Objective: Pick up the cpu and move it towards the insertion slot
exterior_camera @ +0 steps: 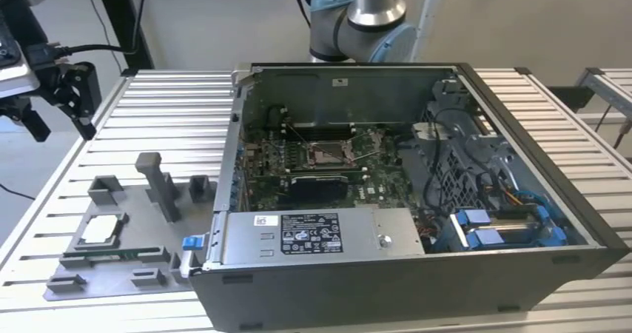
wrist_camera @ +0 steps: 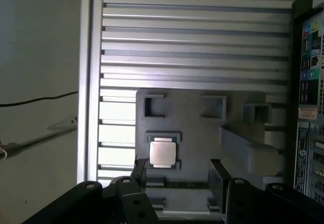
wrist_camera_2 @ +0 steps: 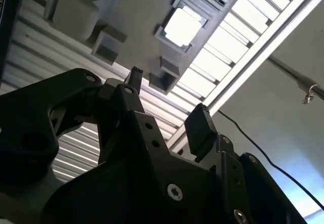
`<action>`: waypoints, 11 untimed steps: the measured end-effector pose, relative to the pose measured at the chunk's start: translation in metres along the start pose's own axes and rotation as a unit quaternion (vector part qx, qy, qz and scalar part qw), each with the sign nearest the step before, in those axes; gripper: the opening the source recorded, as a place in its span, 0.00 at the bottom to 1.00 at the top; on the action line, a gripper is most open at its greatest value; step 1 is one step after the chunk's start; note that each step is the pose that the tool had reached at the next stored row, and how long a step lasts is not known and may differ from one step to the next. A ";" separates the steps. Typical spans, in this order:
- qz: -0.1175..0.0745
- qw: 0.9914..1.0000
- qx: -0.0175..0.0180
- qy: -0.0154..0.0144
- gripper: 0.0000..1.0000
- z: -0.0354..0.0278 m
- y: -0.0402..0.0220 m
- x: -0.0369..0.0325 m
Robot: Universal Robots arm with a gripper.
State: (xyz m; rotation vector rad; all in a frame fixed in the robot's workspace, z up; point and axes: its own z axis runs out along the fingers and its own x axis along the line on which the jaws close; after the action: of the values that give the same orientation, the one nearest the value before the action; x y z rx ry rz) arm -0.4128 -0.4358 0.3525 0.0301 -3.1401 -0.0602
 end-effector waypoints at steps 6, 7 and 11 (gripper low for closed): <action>0.000 1.000 0.000 0.000 1.00 0.0084 -0.0003 0.0006; 0.000 1.000 0.000 0.000 1.00 0.0089 -0.0003 0.0006; 0.000 1.000 0.000 0.000 1.00 0.0094 -0.0003 0.0007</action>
State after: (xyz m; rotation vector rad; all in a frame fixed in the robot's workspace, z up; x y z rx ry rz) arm -0.4134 -0.4358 0.3431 0.0300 -3.1399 -0.0600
